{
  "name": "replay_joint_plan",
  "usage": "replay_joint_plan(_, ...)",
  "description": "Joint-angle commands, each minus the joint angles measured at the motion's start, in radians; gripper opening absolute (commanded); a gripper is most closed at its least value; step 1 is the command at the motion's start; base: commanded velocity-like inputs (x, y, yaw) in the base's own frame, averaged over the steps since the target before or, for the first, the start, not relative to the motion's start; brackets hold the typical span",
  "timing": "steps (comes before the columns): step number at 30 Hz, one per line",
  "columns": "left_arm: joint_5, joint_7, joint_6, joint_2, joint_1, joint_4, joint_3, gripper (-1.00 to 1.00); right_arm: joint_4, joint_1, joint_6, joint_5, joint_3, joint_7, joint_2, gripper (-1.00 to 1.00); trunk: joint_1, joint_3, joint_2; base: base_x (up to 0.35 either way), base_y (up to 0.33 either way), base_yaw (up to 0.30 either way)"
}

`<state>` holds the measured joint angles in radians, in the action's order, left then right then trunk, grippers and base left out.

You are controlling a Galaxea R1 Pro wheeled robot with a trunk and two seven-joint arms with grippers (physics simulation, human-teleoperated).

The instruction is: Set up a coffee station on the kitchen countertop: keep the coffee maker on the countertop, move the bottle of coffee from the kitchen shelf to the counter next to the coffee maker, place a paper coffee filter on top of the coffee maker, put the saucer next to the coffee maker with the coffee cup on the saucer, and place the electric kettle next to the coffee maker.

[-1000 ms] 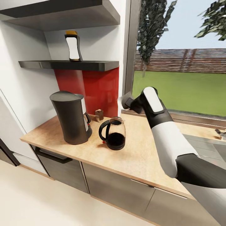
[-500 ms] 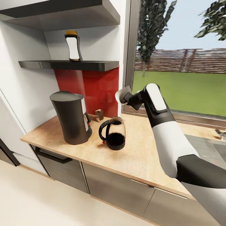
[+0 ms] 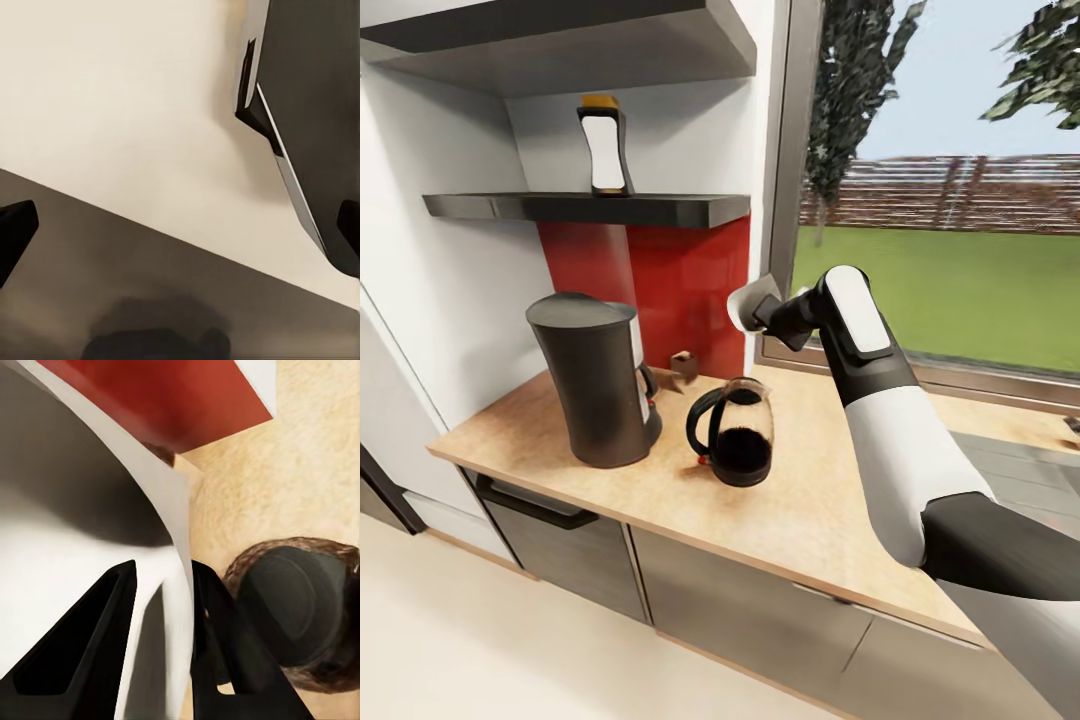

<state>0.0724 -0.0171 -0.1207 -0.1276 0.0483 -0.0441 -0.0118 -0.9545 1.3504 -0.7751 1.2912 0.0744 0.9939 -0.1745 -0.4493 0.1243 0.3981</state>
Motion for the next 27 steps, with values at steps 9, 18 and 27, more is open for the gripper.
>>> replay_joint_plan(9, 0.007, 0.0, -0.002, 0.003, -0.001, -0.002, 0.0, 1.0, 0.004, 0.002, 0.003, 0.006, 0.015, -0.054, 0.0, -1.0, -0.001, 0.002, 0.002, 0.005, 0.006, 0.077)
replay_joint_plan(18, 0.007, -0.001, -0.002, 0.025, -0.001, -0.002, 0.0, 1.0, 0.277, 0.241, 0.06, 0.006, 0.037, -0.105, 0.0, -1.0, -0.001, 0.002, 0.002, 0.0, 0.0, 0.001)
replay_joint_plan(27, 0.007, -0.001, -0.002, 0.03, 0.002, -0.003, 0.0, 1.0, 0.373, 0.315, 0.127, 0.008, 0.034, -0.105, 0.0, -1.0, -0.001, 0.002, 0.002, 0.0, 0.0, 0.0)
